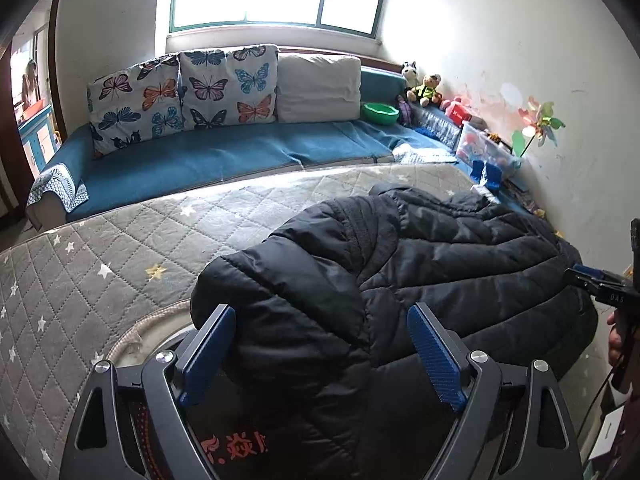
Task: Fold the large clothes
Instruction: 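Lower the jacket bundle onto the mattress with both tools and press it flat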
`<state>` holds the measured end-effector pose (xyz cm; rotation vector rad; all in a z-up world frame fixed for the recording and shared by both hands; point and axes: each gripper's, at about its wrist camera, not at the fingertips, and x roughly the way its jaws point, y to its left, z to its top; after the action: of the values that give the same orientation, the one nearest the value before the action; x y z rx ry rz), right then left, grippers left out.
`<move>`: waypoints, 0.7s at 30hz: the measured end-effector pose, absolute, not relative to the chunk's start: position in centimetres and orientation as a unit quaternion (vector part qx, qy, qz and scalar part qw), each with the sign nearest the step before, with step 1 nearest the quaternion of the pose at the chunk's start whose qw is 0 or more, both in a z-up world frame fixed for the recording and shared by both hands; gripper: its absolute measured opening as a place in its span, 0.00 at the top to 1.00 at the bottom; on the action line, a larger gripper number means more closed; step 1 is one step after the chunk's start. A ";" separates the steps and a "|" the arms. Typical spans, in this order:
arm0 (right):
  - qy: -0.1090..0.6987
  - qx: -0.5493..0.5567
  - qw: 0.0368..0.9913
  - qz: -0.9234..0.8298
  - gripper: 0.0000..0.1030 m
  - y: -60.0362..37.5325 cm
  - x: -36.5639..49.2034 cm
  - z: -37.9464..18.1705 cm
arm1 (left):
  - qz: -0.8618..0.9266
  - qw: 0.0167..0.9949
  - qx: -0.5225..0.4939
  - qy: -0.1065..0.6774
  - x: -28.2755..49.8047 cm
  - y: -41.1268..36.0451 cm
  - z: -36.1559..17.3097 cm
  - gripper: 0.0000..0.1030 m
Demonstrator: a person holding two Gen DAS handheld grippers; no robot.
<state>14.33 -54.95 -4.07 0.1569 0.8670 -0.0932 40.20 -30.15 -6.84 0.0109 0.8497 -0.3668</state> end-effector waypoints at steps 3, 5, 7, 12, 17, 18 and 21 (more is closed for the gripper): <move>0.424 0.072 0.901 -0.051 0.16 -55.1 14.8 -4.7 | -0.172 0.893 0.012 0.416 40.7 -30.2 -7.9 0.09; 0.425 0.078 0.901 -0.051 0.12 -55.5 15.0 -5.0 | -0.170 0.891 0.017 0.420 41.0 -30.3 -8.6 0.09; 0.427 0.087 0.899 -0.051 0.10 -55.6 15.2 -5.4 | -0.169 0.890 0.019 0.423 41.3 -30.3 -9.1 0.07; 0.418 0.077 0.903 -0.060 0.09 -54.9 14.8 -5.0 | -0.166 0.887 0.012 0.431 41.6 -30.0 -9.8 0.05; 0.403 0.062 0.911 -0.062 0.09 -52.8 13.3 -3.7 | -0.161 0.888 0.004 0.431 40.8 -29.4 -9.1 0.05; 0.398 0.058 0.914 -0.057 0.09 -52.2 13.0 -3.4 | -0.161 0.888 0.000 0.430 40.4 -29.2 -8.8 0.05; 0.399 0.051 0.915 -0.034 0.09 -50.0 11.9 -3.2 | -0.163 0.893 -0.008 0.420 39.0 -29.1 -7.8 0.05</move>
<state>11.89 -50.02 -3.19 0.1044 0.8215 -0.0702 38.99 -29.15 -7.83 -0.0163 0.8717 -0.3390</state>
